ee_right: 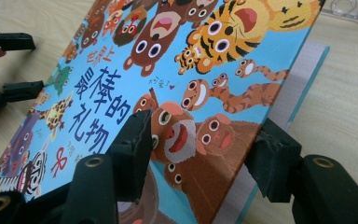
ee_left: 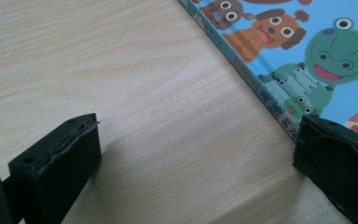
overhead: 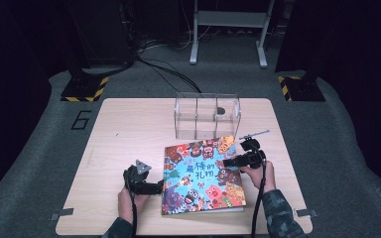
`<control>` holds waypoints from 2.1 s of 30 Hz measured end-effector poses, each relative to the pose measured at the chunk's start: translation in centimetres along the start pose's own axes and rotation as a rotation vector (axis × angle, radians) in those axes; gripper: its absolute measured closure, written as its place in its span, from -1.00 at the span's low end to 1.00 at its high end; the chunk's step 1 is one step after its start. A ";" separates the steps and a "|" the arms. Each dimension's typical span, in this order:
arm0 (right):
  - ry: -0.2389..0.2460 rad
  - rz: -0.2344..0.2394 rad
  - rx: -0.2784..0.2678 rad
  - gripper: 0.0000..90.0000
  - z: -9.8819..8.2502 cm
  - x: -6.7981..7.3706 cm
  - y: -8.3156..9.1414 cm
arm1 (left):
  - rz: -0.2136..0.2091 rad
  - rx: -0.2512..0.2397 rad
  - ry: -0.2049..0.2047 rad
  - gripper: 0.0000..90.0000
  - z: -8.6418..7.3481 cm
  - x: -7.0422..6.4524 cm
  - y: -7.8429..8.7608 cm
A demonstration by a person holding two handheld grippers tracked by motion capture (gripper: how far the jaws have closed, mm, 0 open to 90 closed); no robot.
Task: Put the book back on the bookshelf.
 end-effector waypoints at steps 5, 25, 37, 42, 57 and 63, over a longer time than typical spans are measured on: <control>-0.004 0.010 -0.023 0.06 -0.3 0.0 0.3 | -0.004 -0.007 0.002 -0.98 0.0 0.0 0.0; 0.004 0.009 -0.029 0.10 -0.7 0.8 1.2 | -0.136 -0.055 0.057 -1.00 1.8 -0.7 -1.0; 0.007 0.027 0.012 -0.07 1.2 0.7 0.4 | -0.159 -0.058 0.042 -0.96 1.7 -0.6 -0.9; 0.002 0.013 0.010 -0.16 3.1 0.5 -0.4 | -0.164 -0.063 0.042 -0.95 1.7 -0.6 -0.9; -0.022 0.038 -0.019 0.04 5.6 0.0 -1.3 | -0.191 -0.050 0.030 -0.93 1.6 -0.7 -0.8; -0.040 0.052 0.003 0.04 5.8 -0.5 -1.7 | -0.187 -0.065 0.031 -0.92 1.7 -0.8 -0.9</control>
Point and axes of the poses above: each handheld gripper's, and its own axes: y roughly backward along the jaws, z roughly out of its top, x roughly to its left, the point moved 8 cm from there along -y, roughly forward along the jaws, and after that the axes turned 1 degree about x, right-handed, at the moved point
